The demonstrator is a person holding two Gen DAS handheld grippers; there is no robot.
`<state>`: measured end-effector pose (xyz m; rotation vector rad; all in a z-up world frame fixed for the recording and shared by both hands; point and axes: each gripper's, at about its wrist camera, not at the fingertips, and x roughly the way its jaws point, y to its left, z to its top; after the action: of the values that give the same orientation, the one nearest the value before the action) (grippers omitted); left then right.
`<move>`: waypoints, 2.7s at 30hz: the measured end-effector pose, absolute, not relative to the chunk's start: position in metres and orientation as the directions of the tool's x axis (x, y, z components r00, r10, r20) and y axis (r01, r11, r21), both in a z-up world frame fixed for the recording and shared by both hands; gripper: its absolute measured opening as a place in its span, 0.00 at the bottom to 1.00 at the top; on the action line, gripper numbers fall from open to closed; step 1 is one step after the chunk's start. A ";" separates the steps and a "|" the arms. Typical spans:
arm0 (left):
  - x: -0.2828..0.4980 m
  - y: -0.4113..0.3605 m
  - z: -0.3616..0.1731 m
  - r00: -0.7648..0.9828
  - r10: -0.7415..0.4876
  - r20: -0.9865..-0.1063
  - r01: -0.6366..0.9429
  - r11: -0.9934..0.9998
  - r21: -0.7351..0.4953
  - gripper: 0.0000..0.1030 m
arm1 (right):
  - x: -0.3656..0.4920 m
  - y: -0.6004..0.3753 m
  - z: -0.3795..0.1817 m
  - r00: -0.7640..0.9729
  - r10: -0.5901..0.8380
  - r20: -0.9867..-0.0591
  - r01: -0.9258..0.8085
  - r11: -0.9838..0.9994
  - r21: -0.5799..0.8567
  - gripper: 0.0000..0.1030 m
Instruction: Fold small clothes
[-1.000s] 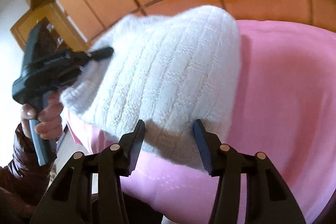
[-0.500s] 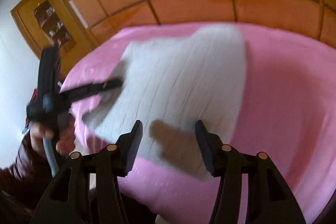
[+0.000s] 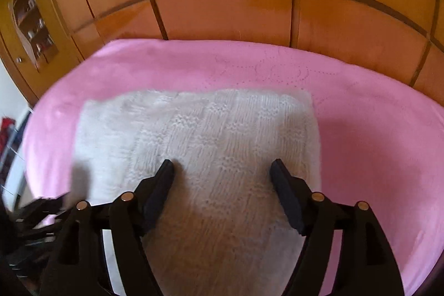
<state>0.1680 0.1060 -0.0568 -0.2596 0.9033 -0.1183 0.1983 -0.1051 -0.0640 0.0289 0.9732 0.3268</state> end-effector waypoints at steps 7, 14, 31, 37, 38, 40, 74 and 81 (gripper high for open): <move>0.156 0.102 -0.046 0.655 -0.125 -0.745 -0.039 0.979 -0.198 0.60 | 0.176 -0.116 -0.051 0.577 0.302 -0.759 -0.260 0.949 0.180 0.83; 0.147 0.101 -0.041 0.662 -0.103 -0.742 -0.048 0.983 -0.179 0.62 | 0.138 -0.122 -0.032 0.618 0.297 -0.728 -0.271 0.950 0.156 0.90; 0.137 0.102 -0.051 0.639 -0.090 -0.764 -0.073 0.982 -0.177 0.70 | 0.060 -0.124 -0.061 0.562 0.318 -0.764 -0.308 0.937 0.163 0.61; 0.137 0.121 -0.072 0.598 -0.202 -0.776 -0.101 0.941 -0.324 0.71 | 0.054 -0.134 -0.071 0.549 0.340 -0.763 -0.259 0.938 0.232 0.64; 0.136 0.122 -0.072 0.598 -0.208 -0.774 -0.103 0.938 -0.331 0.71 | 0.053 -0.135 -0.071 0.550 0.343 -0.762 -0.259 0.937 0.236 0.64; 0.133 0.123 -0.067 0.602 -0.230 -0.765 -0.086 0.933 -0.349 0.70 | 0.054 -0.142 -0.070 0.538 0.368 -0.759 -0.249 0.929 0.274 0.67; 0.186 0.130 -0.082 0.483 -0.764 -0.428 0.172 0.562 -0.809 0.36 | 0.165 -0.193 -0.061 0.448 0.631 -0.634 -0.202 0.762 0.616 0.46; 0.218 0.037 -0.052 0.369 -0.834 -0.409 0.332 0.530 -0.781 0.36 | 0.136 -0.291 -0.014 0.614 0.508 -0.605 -0.126 0.819 0.560 0.44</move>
<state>0.2178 0.0374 -0.0515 -0.6572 0.8996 -0.8212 0.1361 -0.2909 -0.0143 0.5002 0.8370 0.3830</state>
